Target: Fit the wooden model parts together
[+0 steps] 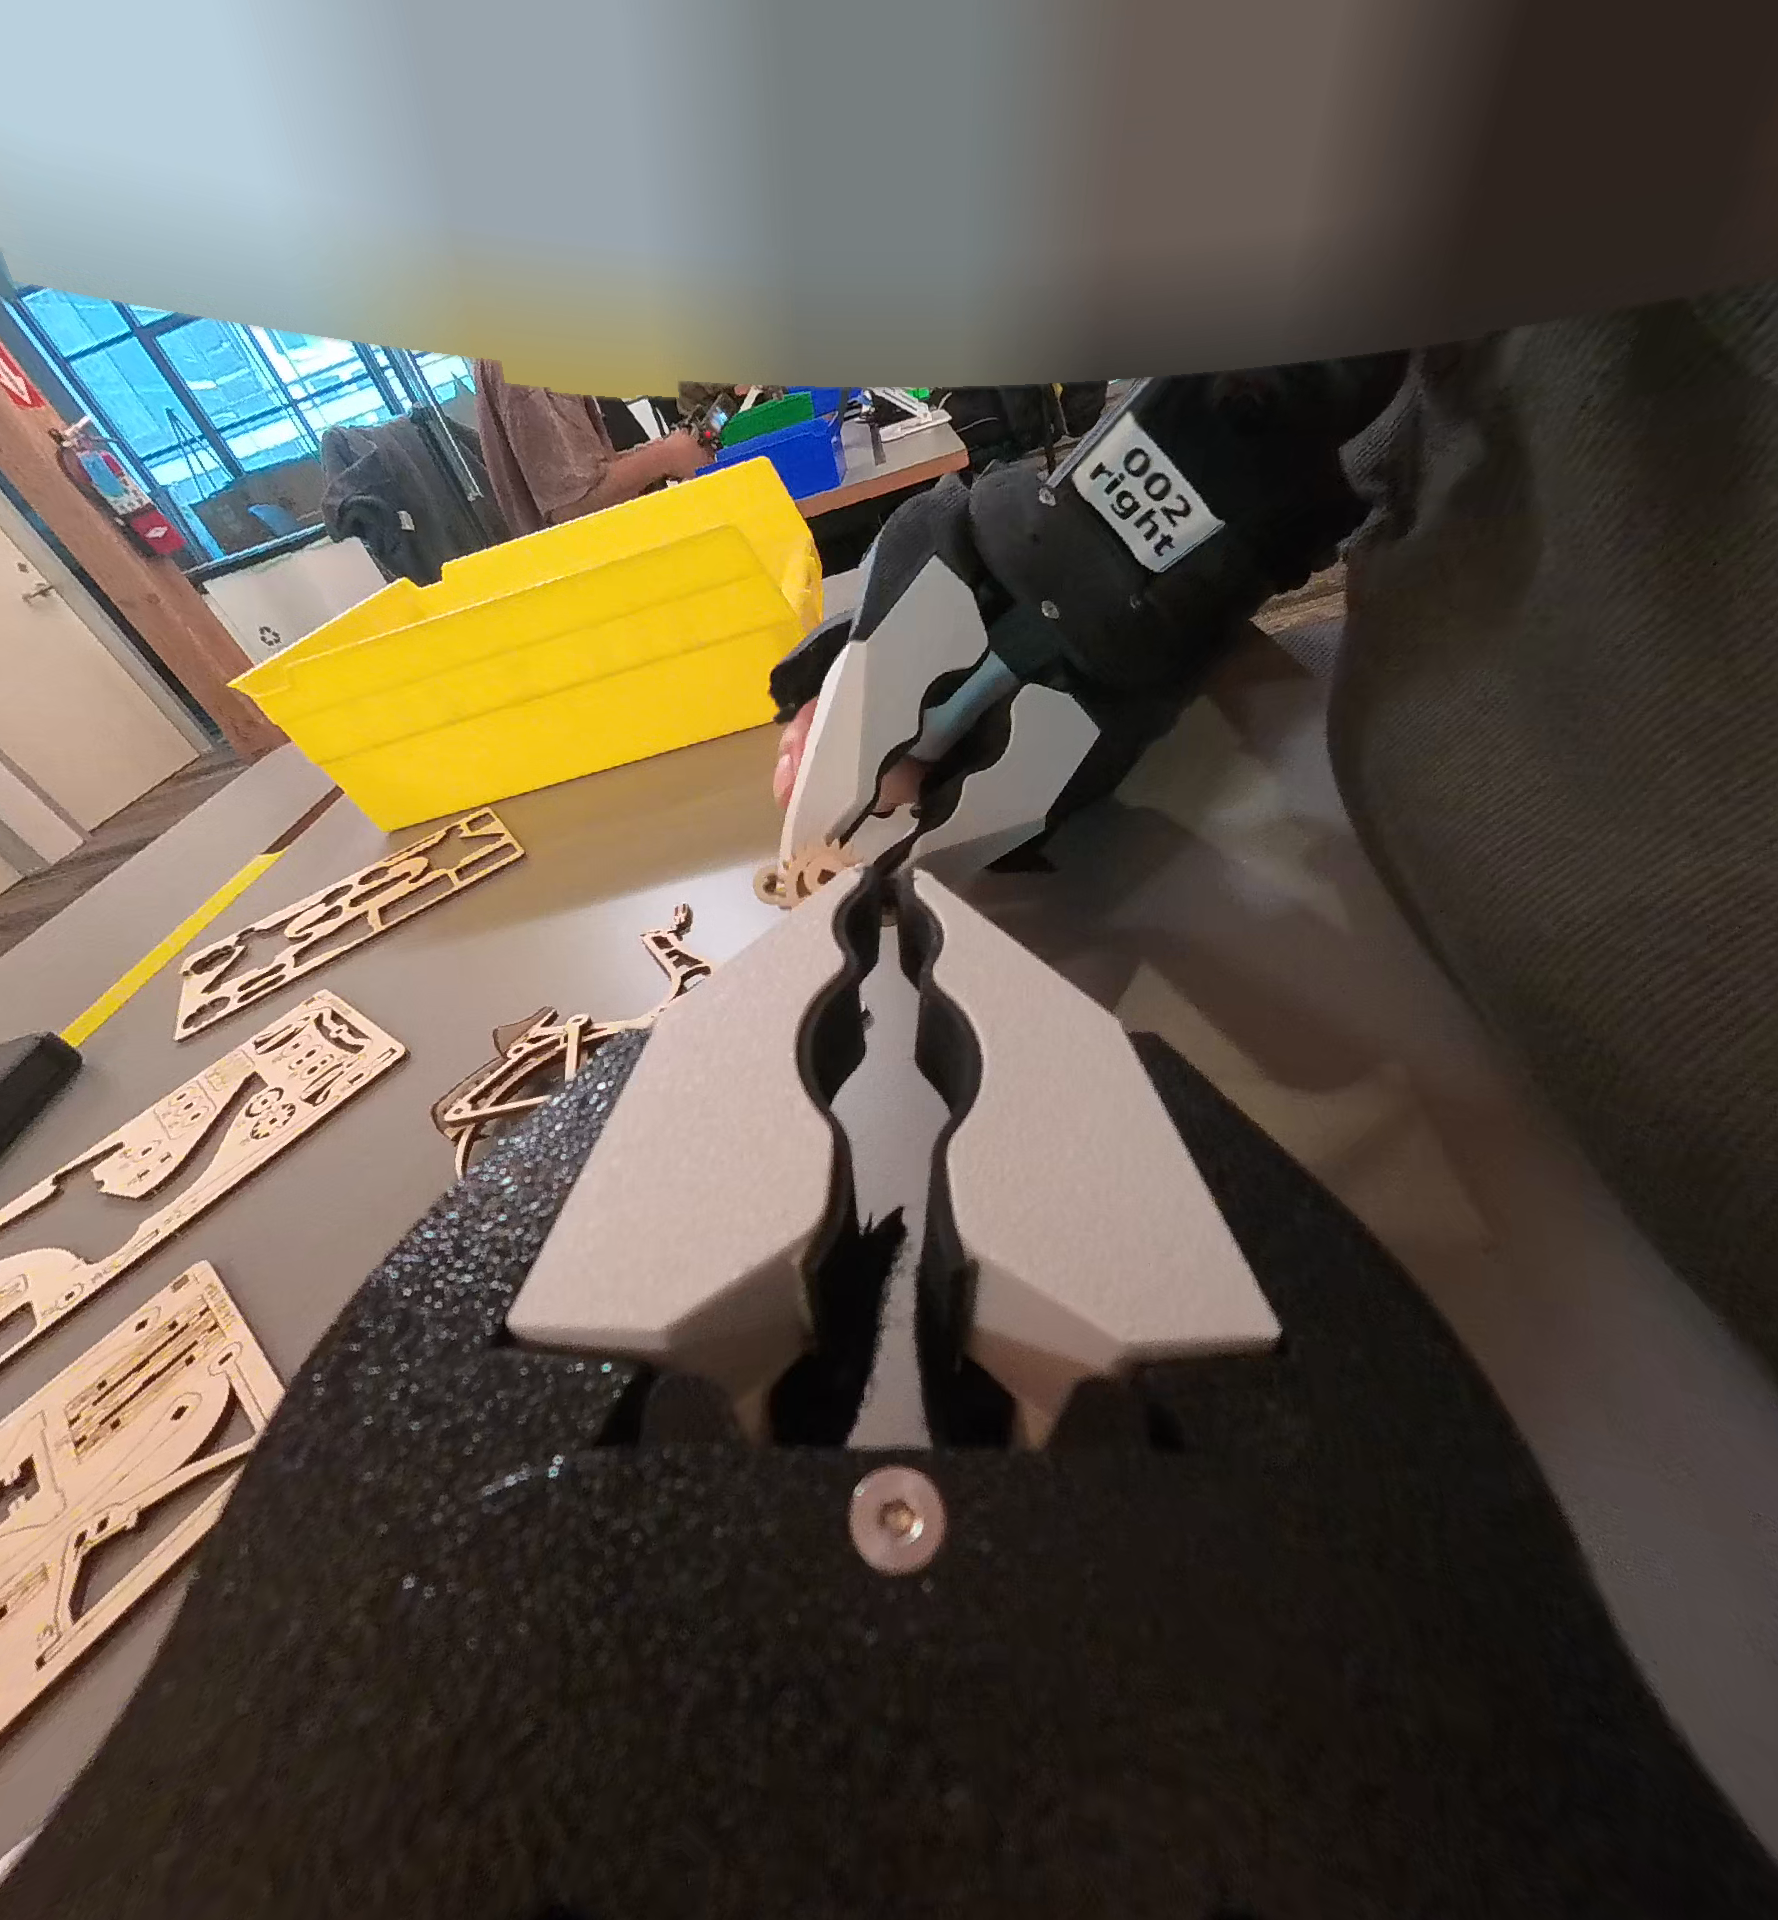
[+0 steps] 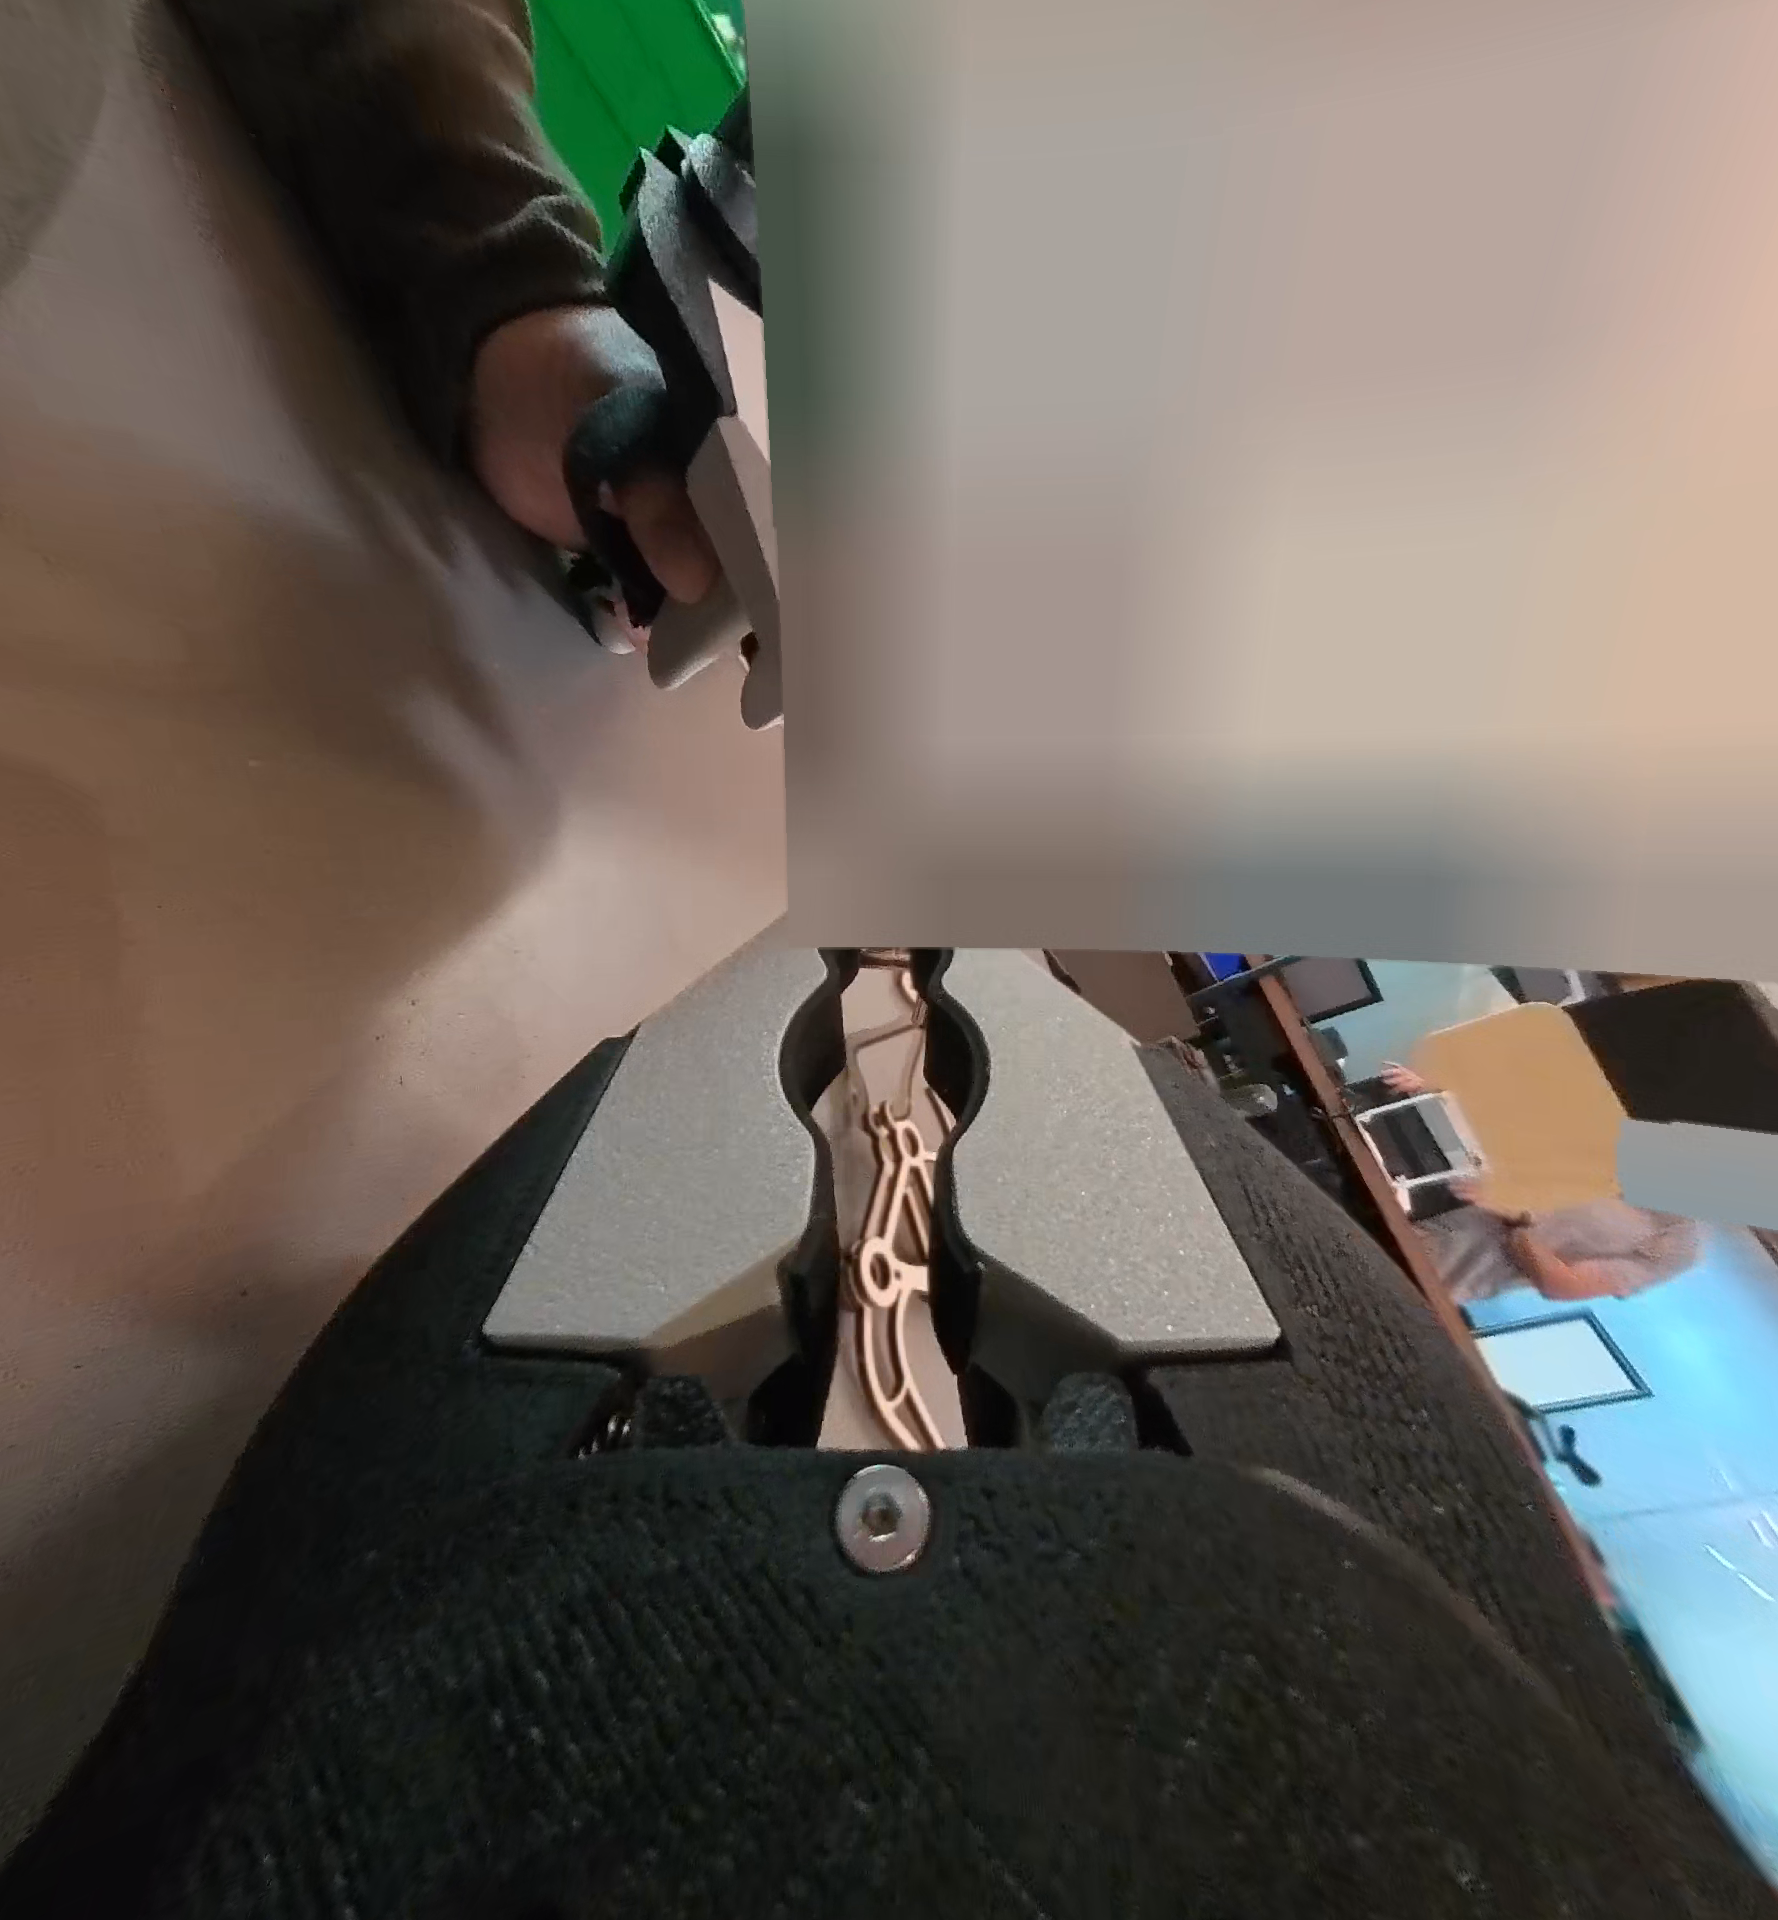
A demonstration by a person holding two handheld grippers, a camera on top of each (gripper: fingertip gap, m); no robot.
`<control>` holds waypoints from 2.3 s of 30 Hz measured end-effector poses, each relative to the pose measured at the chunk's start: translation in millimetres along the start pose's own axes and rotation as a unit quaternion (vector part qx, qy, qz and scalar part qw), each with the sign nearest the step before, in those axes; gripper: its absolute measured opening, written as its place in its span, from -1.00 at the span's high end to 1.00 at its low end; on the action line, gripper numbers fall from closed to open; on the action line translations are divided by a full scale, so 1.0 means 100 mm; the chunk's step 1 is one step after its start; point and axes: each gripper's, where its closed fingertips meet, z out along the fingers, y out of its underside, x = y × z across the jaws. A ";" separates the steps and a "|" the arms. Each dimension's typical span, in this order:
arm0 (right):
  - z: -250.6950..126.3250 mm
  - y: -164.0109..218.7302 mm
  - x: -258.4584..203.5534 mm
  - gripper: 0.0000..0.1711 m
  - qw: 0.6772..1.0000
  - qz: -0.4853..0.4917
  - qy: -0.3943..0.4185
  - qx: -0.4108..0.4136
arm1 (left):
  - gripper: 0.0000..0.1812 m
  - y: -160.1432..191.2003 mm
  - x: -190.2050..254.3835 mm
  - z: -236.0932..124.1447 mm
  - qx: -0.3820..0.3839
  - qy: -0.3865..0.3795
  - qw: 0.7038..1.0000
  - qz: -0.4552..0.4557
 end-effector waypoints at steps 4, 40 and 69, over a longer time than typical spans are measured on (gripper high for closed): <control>0.00 0.01 0.00 0.93 1.000 0.003 -0.002 -0.004 | 0.99 0.02 -0.01 0.01 -0.006 -0.005 1.000 0.000; -0.03 0.04 0.08 0.92 0.999 -0.032 0.032 -0.022 | 0.98 0.03 -0.02 0.01 -0.007 -0.017 0.999 0.028; 0.07 0.18 0.32 0.93 0.959 -0.231 0.120 -0.112 | 0.86 0.04 -0.39 -0.05 -0.017 -0.178 0.978 -0.103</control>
